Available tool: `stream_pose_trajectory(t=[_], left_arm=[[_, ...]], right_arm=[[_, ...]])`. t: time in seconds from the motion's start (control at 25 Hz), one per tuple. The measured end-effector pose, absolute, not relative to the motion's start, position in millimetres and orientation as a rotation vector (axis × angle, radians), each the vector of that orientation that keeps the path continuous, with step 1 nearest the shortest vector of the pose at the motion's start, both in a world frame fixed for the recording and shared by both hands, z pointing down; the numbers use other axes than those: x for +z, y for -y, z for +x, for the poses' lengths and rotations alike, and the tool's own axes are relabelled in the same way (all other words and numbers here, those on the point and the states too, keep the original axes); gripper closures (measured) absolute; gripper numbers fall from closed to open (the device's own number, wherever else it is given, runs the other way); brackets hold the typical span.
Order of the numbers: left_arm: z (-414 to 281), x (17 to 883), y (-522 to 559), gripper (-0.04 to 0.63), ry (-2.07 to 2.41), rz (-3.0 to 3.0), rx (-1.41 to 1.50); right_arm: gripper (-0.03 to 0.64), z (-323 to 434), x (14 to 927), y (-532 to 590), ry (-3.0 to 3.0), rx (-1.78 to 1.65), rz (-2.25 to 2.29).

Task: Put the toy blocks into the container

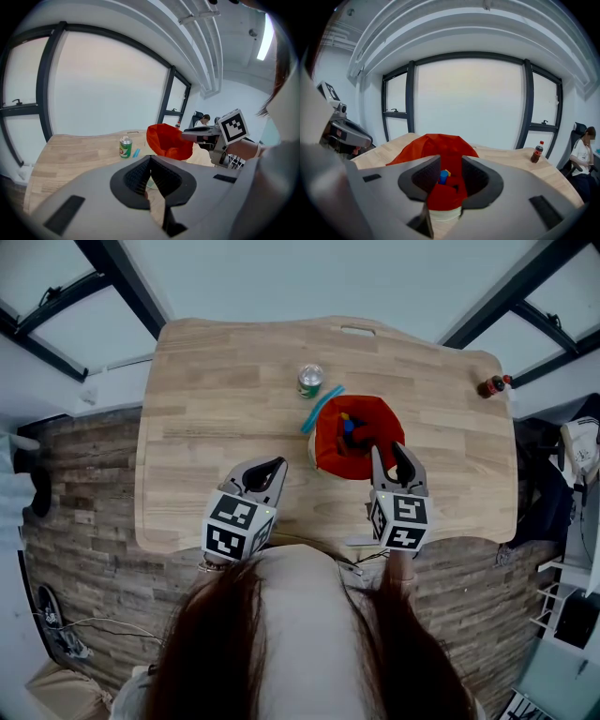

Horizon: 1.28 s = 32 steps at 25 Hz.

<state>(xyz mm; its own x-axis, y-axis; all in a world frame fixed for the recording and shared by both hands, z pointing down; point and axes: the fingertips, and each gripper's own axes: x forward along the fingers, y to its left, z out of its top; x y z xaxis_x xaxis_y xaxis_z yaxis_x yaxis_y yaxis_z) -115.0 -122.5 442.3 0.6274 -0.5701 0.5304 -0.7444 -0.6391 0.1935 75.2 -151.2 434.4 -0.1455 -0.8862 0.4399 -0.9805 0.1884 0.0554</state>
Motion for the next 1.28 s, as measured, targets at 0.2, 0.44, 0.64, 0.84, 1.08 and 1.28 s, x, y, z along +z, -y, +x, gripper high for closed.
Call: stream_pose_trajectory(t=[0.2, 0.44, 0.64, 0.84, 1.08, 1.28], left_arm=[[-114.1, 440.3, 122.3, 0.586, 1.038, 2.466, 0.589], [-112.5, 436.5, 118.1, 0.586, 1.027, 2.480, 0.582], [-108.6, 435.8, 110.7, 0.586, 1.009, 2.496, 0.587], [-106.7, 434.4, 104.3, 0.586, 0.998, 2.507, 0.584], [-104.2, 430.0, 97.9, 0.586, 1.000, 2.494, 0.555], [-102.7, 428.4, 91.7, 0.586, 1.000, 2.502, 0.561]], right_arm=[[0.473, 75.0, 433.5, 146.4, 2.091, 0.351, 1.766], [0.508, 74.3, 431.9, 136.7, 2.083, 0.352, 1.781], [0.514, 72.7, 430.4, 128.1, 2.090, 0.348, 1.777], [0.526, 73.2, 430.2, 120.3, 2.101, 0.367, 1.787], [0.549, 77.7, 430.0, 109.2, 2.116, 0.412, 1.809], [0.559, 80.2, 430.5, 99.6, 2.112, 0.417, 1.810]])
